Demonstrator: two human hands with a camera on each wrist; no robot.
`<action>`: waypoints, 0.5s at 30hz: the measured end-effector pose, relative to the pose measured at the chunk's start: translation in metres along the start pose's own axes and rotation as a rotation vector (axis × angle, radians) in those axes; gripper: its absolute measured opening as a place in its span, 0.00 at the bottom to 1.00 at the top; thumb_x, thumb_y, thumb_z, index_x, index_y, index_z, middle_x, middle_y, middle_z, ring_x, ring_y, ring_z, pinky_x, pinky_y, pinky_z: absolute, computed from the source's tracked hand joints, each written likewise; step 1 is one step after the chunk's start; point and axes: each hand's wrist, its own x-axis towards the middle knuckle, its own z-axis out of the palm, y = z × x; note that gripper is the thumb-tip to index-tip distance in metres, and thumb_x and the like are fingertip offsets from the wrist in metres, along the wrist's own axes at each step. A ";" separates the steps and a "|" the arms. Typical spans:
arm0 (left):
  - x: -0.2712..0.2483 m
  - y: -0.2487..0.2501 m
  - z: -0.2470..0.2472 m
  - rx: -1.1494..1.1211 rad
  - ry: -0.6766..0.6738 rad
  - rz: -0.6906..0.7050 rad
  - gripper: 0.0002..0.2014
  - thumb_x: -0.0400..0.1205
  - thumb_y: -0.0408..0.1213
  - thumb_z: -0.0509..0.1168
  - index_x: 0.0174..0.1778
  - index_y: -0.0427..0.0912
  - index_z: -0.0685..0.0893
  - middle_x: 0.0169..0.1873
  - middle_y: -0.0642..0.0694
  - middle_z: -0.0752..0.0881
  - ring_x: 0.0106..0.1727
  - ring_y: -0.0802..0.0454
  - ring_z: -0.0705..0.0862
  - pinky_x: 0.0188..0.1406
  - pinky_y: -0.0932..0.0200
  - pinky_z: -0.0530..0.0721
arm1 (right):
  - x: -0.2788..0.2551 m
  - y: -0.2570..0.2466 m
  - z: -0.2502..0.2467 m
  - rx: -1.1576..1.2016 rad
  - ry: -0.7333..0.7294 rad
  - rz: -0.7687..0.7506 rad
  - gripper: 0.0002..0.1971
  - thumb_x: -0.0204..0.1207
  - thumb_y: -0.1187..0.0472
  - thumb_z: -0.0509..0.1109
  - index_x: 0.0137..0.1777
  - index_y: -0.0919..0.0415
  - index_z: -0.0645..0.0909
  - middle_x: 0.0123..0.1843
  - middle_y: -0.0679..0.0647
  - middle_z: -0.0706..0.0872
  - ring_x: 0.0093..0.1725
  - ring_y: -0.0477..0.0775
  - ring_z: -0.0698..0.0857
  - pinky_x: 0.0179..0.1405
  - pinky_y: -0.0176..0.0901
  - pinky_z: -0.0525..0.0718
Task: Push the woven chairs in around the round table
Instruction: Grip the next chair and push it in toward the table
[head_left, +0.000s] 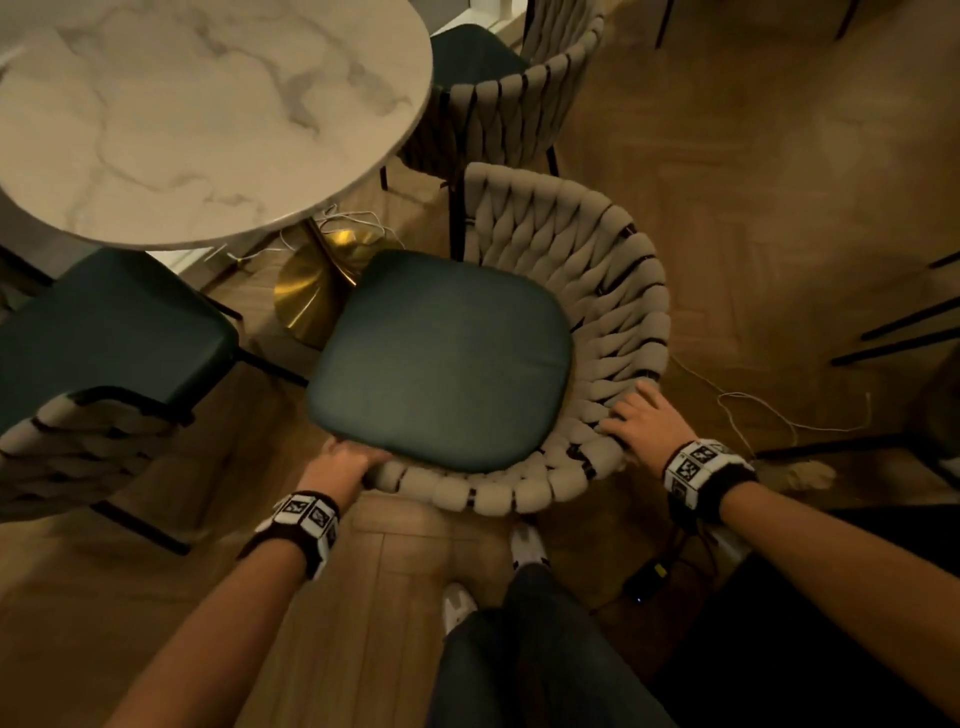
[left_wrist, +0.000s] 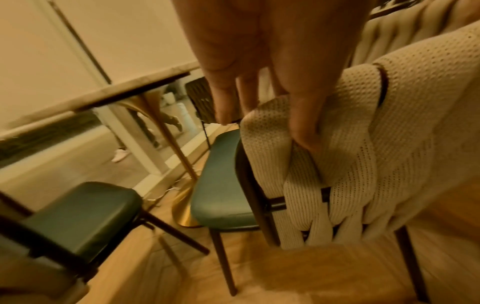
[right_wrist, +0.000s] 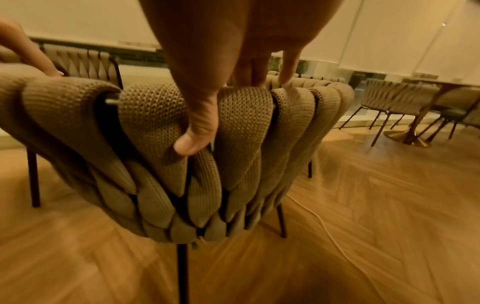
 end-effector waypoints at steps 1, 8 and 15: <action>0.003 0.000 -0.006 0.037 0.030 -0.076 0.24 0.80 0.31 0.59 0.70 0.58 0.74 0.70 0.49 0.78 0.71 0.43 0.73 0.77 0.39 0.62 | 0.002 -0.004 0.000 0.020 -0.003 0.015 0.25 0.63 0.50 0.78 0.61 0.53 0.79 0.61 0.58 0.83 0.64 0.62 0.77 0.74 0.62 0.64; -0.006 0.090 0.011 0.083 0.113 0.093 0.36 0.67 0.43 0.77 0.71 0.54 0.71 0.70 0.46 0.79 0.75 0.40 0.72 0.76 0.26 0.53 | 0.003 0.065 -0.024 -0.022 -0.050 0.116 0.36 0.66 0.46 0.76 0.73 0.43 0.65 0.79 0.52 0.66 0.79 0.58 0.61 0.78 0.62 0.59; 0.005 0.117 0.007 0.065 0.003 0.130 0.26 0.76 0.33 0.67 0.68 0.56 0.72 0.66 0.54 0.79 0.72 0.48 0.72 0.70 0.29 0.23 | 0.028 0.097 -0.036 -0.092 -0.122 0.103 0.23 0.79 0.54 0.64 0.71 0.35 0.67 0.80 0.45 0.66 0.82 0.56 0.51 0.78 0.63 0.53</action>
